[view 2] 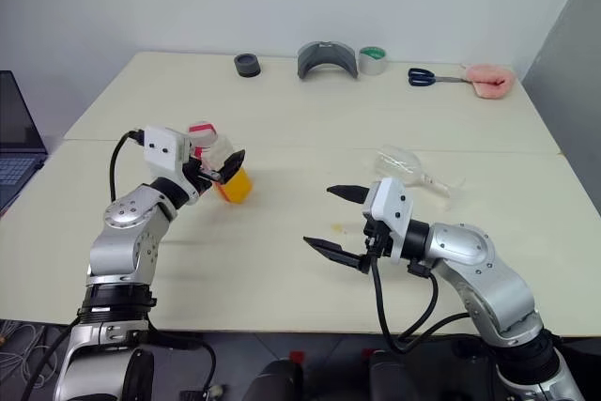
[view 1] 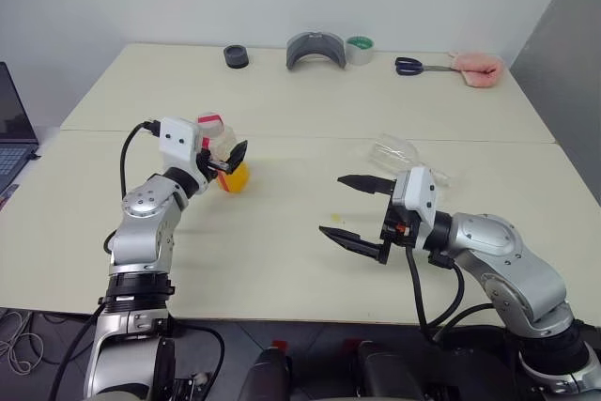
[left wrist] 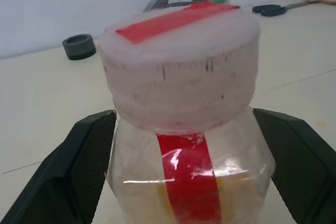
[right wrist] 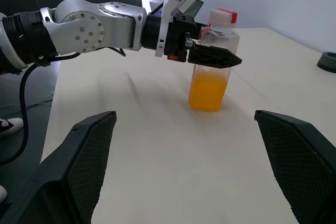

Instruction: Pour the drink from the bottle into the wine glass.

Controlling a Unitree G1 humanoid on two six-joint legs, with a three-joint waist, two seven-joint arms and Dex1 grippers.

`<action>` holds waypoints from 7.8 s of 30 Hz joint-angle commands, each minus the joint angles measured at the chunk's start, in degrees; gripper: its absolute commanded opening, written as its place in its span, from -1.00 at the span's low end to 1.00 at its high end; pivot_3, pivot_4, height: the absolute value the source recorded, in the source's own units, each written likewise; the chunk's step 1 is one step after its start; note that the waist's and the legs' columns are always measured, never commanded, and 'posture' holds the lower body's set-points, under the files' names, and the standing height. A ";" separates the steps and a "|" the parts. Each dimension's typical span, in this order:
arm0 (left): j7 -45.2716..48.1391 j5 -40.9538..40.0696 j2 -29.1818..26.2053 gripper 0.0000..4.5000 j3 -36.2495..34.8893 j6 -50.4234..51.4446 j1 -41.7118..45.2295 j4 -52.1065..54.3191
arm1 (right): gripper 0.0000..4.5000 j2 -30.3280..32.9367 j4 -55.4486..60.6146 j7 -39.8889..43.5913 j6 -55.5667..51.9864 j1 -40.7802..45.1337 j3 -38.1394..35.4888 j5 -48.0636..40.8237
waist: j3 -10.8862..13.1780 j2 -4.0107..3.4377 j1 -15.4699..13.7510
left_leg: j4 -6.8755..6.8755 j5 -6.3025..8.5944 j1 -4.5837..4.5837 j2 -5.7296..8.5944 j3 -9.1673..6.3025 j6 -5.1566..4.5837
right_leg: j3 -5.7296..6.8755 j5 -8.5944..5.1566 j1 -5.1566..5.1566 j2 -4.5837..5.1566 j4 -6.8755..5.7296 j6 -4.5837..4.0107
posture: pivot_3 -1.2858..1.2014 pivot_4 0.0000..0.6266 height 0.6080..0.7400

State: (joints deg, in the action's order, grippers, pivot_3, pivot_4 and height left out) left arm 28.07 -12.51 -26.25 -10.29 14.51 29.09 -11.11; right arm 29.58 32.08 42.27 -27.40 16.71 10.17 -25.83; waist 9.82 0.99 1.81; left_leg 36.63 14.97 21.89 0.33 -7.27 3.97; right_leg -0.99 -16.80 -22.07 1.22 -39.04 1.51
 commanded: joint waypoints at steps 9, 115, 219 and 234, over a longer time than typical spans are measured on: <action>-0.58 1.43 -0.44 0.71 -0.01 -2.47 1.51 -1.38 | 1.00 0.63 0.81 0.24 0.37 -0.06 -0.67 0.04 | 0.00 0.00 0.00 | 0.00 0.00 0.01 0.00 -0.01 0.00 | 0.00 0.00 0.00 0.00 0.00 0.00 | 0.03 -0.52 1.00; 44.97 -6.16 6.29 -0.19 18.75 -9.29 11.73 -4.98 | -0.17 0.73 -16.83 10.12 -0.24 20.69 1.99 2.09 | 0.06 -0.05 0.31 | 0.09 0.01 0.13 0.03 0.01 -0.03 | 0.02 0.01 -0.10 -0.04 -0.04 0.00 | 0.03 -0.52 1.00; 39.48 -4.51 8.52 -0.22 17.31 -10.56 15.17 -11.13 | 0.89 -18.79 3.65 -32.26 -13.06 9.33 3.66 17.62 | 0.08 -0.10 0.96 | 0.29 -0.09 0.50 0.07 -0.25 0.14 | 0.15 0.02 -0.26 -0.02 -0.12 0.01 | 0.03 -0.52 1.00; 39.76 -4.56 8.16 -0.22 17.41 -10.20 14.68 -10.28 | 0.35 -21.85 1.06 -32.05 -12.30 9.99 4.29 19.72 | 0.08 -0.10 1.13 | 0.29 -0.02 0.50 0.07 -0.26 0.01 | 0.15 0.02 -0.26 -0.02 -0.13 0.01 | 0.03 -0.52 1.00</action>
State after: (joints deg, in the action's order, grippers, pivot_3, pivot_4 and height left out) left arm 67.07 -16.60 -17.84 7.85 5.45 42.67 -23.05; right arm 7.95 32.10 10.46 -41.57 25.73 15.67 -6.66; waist 9.90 0.88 2.93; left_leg 36.92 14.96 22.39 0.40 -7.53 3.98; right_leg -0.83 -16.77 -22.33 1.20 -39.17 1.52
